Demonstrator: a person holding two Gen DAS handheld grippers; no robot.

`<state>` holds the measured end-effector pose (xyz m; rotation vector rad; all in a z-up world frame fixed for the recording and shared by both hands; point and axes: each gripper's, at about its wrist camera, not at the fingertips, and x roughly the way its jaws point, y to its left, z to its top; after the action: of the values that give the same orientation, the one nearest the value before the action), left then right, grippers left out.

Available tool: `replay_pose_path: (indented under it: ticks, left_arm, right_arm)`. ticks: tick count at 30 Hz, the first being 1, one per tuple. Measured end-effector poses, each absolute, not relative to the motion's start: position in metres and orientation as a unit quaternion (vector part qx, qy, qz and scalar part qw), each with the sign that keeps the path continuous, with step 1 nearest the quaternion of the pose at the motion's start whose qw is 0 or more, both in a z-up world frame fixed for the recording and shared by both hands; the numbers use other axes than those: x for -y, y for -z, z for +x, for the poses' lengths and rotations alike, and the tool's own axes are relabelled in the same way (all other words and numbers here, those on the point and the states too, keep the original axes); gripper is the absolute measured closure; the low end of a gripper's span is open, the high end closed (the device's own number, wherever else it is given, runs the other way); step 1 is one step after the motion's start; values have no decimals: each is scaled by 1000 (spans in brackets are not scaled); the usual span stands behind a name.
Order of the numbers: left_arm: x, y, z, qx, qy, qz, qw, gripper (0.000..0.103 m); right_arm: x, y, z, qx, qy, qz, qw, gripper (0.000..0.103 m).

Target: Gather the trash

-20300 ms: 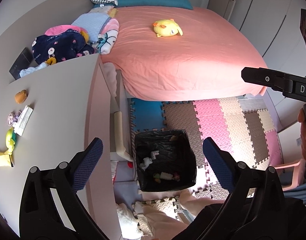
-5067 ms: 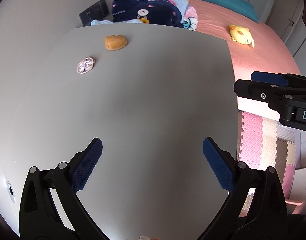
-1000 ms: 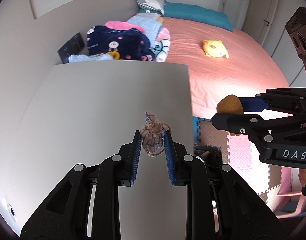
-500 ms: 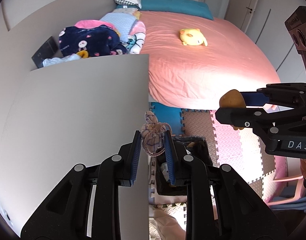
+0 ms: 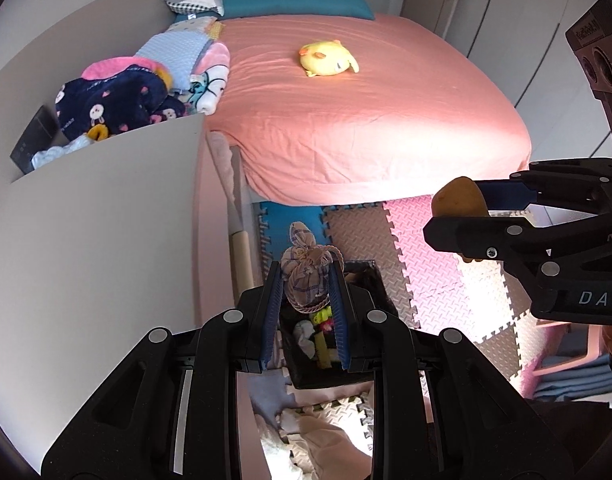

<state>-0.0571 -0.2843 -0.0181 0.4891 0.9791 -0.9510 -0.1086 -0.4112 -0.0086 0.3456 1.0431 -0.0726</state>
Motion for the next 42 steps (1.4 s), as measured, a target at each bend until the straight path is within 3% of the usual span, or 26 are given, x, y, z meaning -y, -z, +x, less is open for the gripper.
replay_pose_path:
  ticks: [24,26,27,28,29,30,42]
  left_arm:
    - [324,36,-81,-453,472,268,707,80]
    - [325,39,-80,-460,471,277,700,75]
    - [326,41,-80,-466,466,284,697,53]
    - [324,42,-80,-466,458,289,700,21]
    - [323,42,-79,-460,449,292,708,10]
    - [322,41,-79,-452,445,295,715,6]
    - [322,38,-83,-448,453,301,710,6]
  right_arm:
    - [456,22,-150,-494,82,201,842,64]
    - [456,23,-150,-497,83,200,840,62]
    - [456,22,-150,-498,86,199,840,54]
    - [456,21,-151,-496,93,196,841,49]
    - [456,20,-152,-493,99,190,843,45]
    - [455,18,-153,-491,104,183,846,43]
    - [460,15,-156,-484,109,191,847,37]
